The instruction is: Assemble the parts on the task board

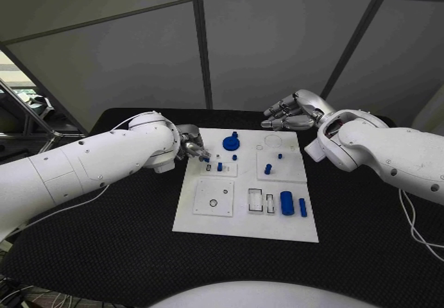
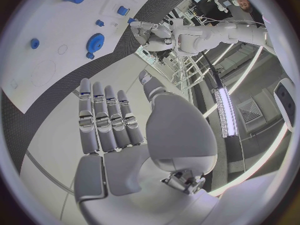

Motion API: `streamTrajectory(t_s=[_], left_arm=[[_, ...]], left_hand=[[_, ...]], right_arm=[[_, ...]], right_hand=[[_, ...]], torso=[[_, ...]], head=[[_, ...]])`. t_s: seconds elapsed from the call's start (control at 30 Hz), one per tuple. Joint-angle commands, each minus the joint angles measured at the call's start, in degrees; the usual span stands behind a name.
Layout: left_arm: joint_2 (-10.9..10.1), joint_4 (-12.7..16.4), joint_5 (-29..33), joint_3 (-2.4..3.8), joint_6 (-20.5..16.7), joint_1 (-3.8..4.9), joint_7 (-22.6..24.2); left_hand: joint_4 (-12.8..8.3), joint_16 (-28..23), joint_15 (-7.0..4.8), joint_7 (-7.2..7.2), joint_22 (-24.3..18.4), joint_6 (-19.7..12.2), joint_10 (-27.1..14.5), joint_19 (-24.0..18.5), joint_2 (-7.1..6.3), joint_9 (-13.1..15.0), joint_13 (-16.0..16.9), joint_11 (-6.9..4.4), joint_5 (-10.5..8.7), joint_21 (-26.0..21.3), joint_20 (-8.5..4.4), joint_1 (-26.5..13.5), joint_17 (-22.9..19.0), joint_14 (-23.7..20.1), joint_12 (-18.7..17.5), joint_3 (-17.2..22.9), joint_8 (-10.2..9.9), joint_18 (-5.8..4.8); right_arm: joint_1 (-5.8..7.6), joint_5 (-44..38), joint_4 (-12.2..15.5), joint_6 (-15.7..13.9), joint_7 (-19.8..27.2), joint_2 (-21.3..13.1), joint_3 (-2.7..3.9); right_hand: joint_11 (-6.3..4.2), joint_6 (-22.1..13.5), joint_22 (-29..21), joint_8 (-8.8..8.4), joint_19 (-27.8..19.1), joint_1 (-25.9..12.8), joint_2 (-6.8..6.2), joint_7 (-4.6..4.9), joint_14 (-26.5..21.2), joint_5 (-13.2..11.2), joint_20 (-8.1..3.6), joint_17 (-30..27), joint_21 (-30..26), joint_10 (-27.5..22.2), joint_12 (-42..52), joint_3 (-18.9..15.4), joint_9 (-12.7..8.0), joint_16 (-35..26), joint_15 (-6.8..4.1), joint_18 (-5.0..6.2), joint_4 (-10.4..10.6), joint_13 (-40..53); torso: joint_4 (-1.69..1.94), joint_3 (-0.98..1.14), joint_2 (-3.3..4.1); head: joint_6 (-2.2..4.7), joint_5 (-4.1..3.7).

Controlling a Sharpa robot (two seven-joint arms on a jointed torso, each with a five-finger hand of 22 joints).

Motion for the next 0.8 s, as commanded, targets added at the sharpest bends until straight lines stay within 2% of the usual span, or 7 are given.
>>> streamTrajectory(t_s=[0.03,0.27,0.4,0.8], left_arm=[[0.0,0.6,-3.4,0.01,-1.9,-0.33,1.5],[0.2,0.7,-4.0,-0.01,-1.3,-0.76,1.5],[0.3,0.5,-4.1,-0.02,0.2,-0.83,1.5],[1.1,-0.2,-4.2,-0.05,5.9,-0.88,1.2]], left_hand=[[-10.3,0.3,-0.43,-0.32,0.1,0.3,0.3,0.5,-0.45,0.1,2.4,-0.24,0.45,0.3,-0.12,-0.4,12.6,5.4,0.0,10.2,0.2,-1.89],[-10.4,0.4,-0.47,-0.37,0.3,0.4,0.5,0.6,-0.60,0.1,2.4,-0.29,0.58,0.4,-0.17,-0.4,12.7,5.4,0.1,10.3,0.3,-1.92],[-10.5,0.4,-0.49,-0.39,0.3,0.5,0.5,0.6,-0.70,0.1,2.4,-0.31,0.62,0.4,-0.18,-0.4,12.8,5.5,0.3,10.4,0.3,-1.91],[-10.6,0.6,-0.50,-0.41,0.0,0.6,0.6,0.4,-0.79,0.1,2.4,-0.32,0.62,0.2,-0.20,-0.5,12.9,5.5,0.2,10.4,0.3,-1.84]], right_arm=[[0.12,0.5,0.1,0.3,0.6,0.0,0.04],[0.12,0.5,0.1,0.4,0.7,0.0,0.04],[0.12,0.5,0.1,0.4,0.7,0.0,0.04],[0.12,0.5,0.1,0.5,0.7,0.0,0.04]], right_hand=[[0.09,0.0,-0.1,-0.24,0.2,0.0,0.66,0.24,-0.2,0.2,0.20,-0.1,-0.3,-0.4,0.3,0.0,-0.1,-0.1,-0.14,0.54,-0.3,-0.1],[0.09,0.0,-0.1,-0.24,0.2,0.0,0.69,0.24,-0.1,0.2,0.20,-0.1,-0.4,-0.4,0.3,0.0,-0.1,-0.1,-0.14,0.54,-0.2,-0.1],[0.09,0.0,-0.1,-0.24,0.2,0.0,0.70,0.24,-0.1,0.2,0.21,-0.1,-0.4,-0.4,0.3,0.0,-0.1,-0.1,-0.14,0.55,-0.2,-0.1],[0.09,0.0,-0.1,-0.24,0.2,0.0,0.72,0.24,-0.1,0.2,0.21,-0.2,-0.4,-0.4,0.3,0.0,-0.1,-0.1,-0.14,0.55,-0.2,-0.1]], torso=[[-0.03,0.05,0.02],[-0.05,0.04,0.00],[0.00,0.08,0.01],[-0.02,0.03,0.00]], head=[[-0.09,-0.05],[-0.28,-0.06],[-0.43,-0.11],[-0.74,-0.05]])
